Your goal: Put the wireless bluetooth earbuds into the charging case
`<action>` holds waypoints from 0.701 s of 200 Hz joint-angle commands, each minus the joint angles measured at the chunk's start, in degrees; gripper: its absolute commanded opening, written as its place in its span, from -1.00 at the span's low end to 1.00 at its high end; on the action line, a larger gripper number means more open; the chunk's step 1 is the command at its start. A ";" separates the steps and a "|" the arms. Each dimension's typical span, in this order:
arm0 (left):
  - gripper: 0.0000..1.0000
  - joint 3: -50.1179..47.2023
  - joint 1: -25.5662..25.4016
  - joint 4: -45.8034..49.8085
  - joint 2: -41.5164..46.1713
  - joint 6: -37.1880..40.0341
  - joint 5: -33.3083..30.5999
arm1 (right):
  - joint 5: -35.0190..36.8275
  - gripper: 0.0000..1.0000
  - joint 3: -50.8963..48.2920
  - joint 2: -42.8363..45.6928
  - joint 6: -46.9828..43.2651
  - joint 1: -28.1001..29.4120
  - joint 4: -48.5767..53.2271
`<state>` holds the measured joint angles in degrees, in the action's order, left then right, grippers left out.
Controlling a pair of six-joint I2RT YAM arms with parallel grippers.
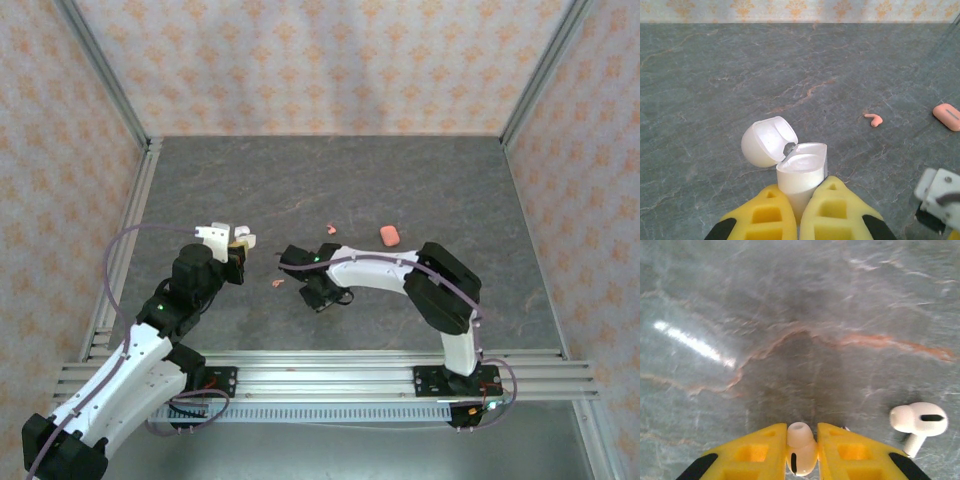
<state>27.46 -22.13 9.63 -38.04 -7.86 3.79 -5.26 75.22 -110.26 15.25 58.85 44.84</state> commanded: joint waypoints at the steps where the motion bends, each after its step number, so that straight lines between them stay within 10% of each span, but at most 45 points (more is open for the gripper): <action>1: -1.00 1.45 -0.02 -1.04 0.19 0.58 0.12 | 1.04 -0.58 2.37 0.58 5.90 -2.33 -1.52; 140: -1.00 0.31 -0.01 -3.57 -1.01 -2.07 4.61 | -11.26 -0.44 0.07 -2.80 24.30 -23.52 -16.14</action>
<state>27.46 -22.13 9.47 -38.20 -9.02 7.20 -15.62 78.28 -113.93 34.81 36.58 31.68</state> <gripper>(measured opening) 0.055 0.252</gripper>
